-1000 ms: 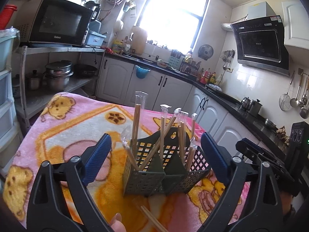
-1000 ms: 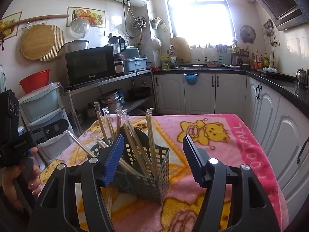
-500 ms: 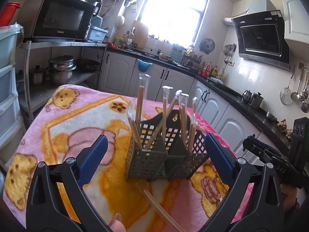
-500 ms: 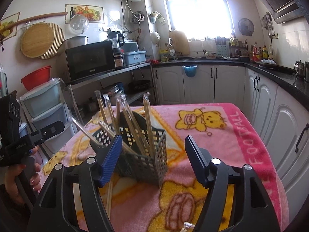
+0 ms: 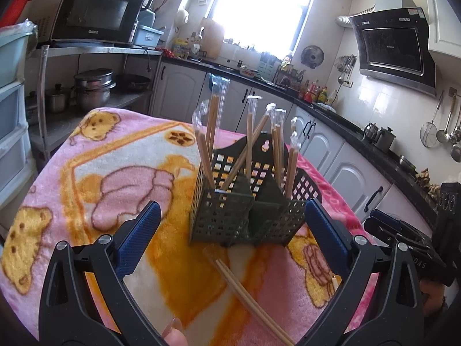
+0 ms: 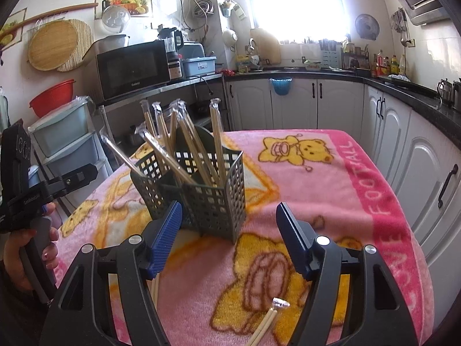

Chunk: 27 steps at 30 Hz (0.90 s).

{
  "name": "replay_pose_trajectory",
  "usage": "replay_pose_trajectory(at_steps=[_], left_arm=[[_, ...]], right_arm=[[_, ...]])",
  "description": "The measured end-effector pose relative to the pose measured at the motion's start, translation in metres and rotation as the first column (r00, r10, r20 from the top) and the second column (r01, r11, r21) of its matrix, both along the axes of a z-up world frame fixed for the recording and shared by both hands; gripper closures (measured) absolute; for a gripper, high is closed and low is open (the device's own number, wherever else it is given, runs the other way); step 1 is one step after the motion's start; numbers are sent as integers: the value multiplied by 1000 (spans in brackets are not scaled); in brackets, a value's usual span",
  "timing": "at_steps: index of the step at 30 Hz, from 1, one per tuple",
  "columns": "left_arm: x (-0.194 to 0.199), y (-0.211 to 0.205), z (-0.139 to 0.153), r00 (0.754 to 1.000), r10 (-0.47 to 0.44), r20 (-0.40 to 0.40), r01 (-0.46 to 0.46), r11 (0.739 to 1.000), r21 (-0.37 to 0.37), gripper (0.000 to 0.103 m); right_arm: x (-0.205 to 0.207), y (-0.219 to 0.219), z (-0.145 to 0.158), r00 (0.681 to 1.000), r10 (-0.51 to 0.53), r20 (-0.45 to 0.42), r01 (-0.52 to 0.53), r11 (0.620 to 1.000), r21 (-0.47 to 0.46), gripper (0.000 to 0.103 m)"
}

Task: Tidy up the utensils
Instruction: 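Move both open tools down to the last chopstick bundle on the blanket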

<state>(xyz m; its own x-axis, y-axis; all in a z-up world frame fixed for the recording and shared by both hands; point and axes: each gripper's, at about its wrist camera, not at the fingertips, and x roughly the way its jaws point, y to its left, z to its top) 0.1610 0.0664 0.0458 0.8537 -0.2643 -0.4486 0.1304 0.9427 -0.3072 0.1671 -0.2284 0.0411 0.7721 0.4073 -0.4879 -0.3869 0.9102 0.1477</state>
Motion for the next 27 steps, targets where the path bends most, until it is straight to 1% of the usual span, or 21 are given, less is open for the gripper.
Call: replay_pose_trajectory(at_steps=[8, 19, 23, 27], left_arm=[[1, -5, -18, 999, -16, -52, 16, 1000, 4, 11], [2, -18, -42, 992, -51, -119, 52, 999, 5, 11], [5, -23, -51, 987, -67, -149, 69, 998, 9, 11], [12, -28, -65, 974, -94, -207, 92, 996, -20, 11]], right_arm=[[-2, 0, -22, 998, -1, -65, 0, 1000, -14, 37], [-7, -1, -41, 993, 4, -121, -8, 999, -36, 37], [-9, -2, -48, 990, 5, -143, -11, 999, -42, 37], [-10, -5, -56, 985, 0, -173, -9, 999, -53, 37]])
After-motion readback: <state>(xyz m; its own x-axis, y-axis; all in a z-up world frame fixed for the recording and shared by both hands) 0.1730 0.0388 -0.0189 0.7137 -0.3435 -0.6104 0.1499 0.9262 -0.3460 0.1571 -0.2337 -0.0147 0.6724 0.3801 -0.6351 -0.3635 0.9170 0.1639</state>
